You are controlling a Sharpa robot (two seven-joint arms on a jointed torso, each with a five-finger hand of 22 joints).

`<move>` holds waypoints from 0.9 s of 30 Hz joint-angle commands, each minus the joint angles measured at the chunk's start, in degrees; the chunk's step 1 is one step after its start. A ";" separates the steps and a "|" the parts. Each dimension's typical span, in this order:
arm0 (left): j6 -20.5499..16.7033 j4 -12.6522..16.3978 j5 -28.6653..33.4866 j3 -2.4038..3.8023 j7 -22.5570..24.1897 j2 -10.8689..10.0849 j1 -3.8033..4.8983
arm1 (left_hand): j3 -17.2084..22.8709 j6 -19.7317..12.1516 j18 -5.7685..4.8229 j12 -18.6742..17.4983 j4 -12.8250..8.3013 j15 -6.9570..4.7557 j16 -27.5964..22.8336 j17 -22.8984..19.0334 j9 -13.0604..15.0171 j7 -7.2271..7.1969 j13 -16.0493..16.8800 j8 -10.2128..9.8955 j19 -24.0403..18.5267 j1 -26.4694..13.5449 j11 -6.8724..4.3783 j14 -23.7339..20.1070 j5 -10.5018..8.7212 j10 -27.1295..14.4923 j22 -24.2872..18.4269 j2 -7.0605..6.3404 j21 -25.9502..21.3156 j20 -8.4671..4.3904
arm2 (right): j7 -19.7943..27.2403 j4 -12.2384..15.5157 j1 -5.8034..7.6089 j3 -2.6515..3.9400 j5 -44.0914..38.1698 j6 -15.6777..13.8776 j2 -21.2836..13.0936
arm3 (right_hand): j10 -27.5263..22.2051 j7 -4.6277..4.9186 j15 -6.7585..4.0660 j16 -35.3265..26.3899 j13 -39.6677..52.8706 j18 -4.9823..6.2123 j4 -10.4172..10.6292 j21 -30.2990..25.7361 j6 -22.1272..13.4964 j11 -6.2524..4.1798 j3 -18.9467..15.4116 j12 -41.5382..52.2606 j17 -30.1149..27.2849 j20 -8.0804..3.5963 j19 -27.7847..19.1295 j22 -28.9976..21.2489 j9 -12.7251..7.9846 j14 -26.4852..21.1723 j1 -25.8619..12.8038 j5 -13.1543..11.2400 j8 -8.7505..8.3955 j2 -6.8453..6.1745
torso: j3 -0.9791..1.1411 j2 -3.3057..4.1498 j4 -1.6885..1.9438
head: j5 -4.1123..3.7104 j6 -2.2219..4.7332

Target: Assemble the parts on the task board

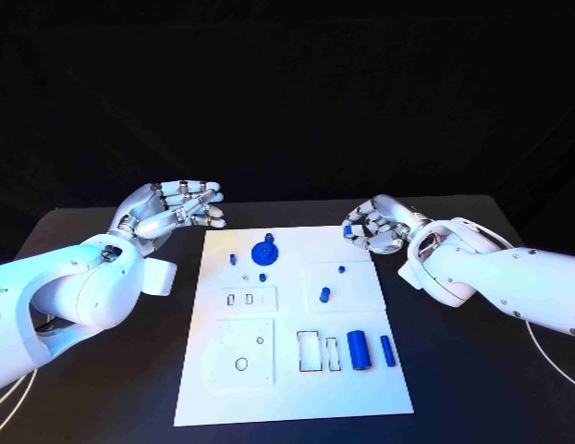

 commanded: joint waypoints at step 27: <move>0.67 -0.63 -0.20 -0.02 -0.21 2.08 -0.01 | 0.37 -0.07 0.29 -0.24 0.08 -0.14 0.36 0.25 0.11 1.52 -0.06 -0.31 -0.54 -0.24 0.28 -0.42 0.06 0.18 0.24 -0.33 0.45 0.16 | -16.89 7.09 -3.91 -1.40 -9.03 0.39 14.46 | 3.51 -0.20 -0.64 0.22 11.99 0.00 -0.08 0.66 0.09 -0.71 0.90 -0.24 15.08 -0.71 5.19 14.06 1.12 5.98 -2.45 -0.56 0.94 -0.06 | -0.47 -0.84 0.29 | 2.97 -1.39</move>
